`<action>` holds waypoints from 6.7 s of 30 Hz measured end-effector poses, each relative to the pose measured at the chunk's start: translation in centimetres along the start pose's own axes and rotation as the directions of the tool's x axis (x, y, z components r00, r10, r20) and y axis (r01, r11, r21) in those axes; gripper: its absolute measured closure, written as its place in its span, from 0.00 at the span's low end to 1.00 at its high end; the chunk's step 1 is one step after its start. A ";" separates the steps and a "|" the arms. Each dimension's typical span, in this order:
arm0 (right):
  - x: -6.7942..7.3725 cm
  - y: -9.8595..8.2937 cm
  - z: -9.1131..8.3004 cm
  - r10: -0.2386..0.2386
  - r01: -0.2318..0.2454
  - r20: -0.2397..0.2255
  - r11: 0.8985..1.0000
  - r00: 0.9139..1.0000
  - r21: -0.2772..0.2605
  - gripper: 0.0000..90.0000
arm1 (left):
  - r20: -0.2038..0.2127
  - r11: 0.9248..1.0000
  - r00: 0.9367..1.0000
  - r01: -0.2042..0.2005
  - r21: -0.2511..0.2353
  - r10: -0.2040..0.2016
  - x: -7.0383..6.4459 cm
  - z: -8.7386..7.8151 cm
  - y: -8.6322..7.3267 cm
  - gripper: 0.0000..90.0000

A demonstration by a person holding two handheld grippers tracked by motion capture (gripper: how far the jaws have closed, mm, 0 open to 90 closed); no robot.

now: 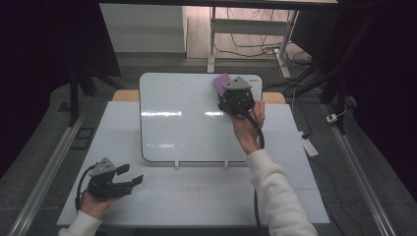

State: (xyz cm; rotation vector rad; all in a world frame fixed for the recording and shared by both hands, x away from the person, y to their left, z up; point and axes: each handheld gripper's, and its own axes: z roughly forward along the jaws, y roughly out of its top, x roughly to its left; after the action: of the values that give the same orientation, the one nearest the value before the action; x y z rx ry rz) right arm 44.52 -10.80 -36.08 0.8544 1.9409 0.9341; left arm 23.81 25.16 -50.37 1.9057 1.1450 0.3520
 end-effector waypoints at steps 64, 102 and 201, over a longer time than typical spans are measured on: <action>11.6 5.1 2.9 -0.296 0.298 -0.100 0.955 0.950 0.000 0.46 | 0.003 1.000 1.000 -0.001 -0.008 0.001 0.1 -0.2 -0.1 0.32; -1.7 0.3 -0.5 -0.007 0.005 0.035 0.999 0.999 0.054 0.46 | 0.000 1.000 1.000 -0.004 -0.002 0.004 0.0 0.0 0.1 0.32; -2.2 -17.8 -12.0 0.155 -0.194 -0.309 0.976 0.938 -0.097 0.34 | -0.001 0.985 0.998 0.054 -0.166 -0.055 0.4 0.7 19.8 0.70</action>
State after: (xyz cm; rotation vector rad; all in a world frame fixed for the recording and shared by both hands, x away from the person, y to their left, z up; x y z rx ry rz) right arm 31.14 -25.04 -45.29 0.8614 2.0563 1.3446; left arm 35.96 20.99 -35.26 1.7265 1.1335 0.4095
